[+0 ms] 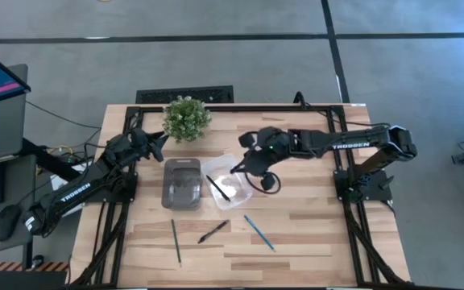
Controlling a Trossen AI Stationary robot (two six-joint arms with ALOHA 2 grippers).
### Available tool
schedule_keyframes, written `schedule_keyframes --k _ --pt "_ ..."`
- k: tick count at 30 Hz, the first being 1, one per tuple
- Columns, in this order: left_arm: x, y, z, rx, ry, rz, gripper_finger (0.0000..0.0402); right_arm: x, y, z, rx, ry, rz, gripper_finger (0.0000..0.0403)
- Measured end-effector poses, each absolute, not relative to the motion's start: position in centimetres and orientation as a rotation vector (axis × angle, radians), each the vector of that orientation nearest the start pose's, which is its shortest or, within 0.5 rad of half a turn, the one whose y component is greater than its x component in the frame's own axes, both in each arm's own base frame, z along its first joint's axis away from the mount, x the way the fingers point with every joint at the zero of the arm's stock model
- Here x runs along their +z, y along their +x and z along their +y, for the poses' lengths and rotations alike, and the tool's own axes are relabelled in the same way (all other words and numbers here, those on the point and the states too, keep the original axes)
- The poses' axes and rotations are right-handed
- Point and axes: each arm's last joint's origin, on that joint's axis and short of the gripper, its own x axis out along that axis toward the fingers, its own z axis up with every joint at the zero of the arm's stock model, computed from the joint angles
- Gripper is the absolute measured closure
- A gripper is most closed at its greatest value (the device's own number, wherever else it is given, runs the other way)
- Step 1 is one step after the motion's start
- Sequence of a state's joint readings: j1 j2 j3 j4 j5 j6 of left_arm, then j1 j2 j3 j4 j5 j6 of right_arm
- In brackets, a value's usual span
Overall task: Sort pens & pencils
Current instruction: Put the right black pen into the transparent bin
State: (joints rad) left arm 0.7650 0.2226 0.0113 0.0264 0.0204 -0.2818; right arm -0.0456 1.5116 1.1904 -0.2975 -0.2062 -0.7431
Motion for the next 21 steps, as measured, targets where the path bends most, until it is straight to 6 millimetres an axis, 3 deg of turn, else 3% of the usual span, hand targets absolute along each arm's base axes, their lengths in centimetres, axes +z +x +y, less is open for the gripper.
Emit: schedule_keyframes --k 4,11,21 --pt "15.1 8.0 7.6 0.761 -0.299 0.085 0.0267 29.1 33.4 -0.1 0.448 -0.756 0.487 0.0335" --pt "15.1 7.9 7.6 0.765 -0.261 0.102 0.0267 26.9 35.5 0.9 0.530 -0.980 0.432 0.0335" --pt "14.8 8.0 7.7 0.776 -0.267 0.132 0.0267 21.2 38.4 0.7 0.554 -1.267 0.551 0.0335"
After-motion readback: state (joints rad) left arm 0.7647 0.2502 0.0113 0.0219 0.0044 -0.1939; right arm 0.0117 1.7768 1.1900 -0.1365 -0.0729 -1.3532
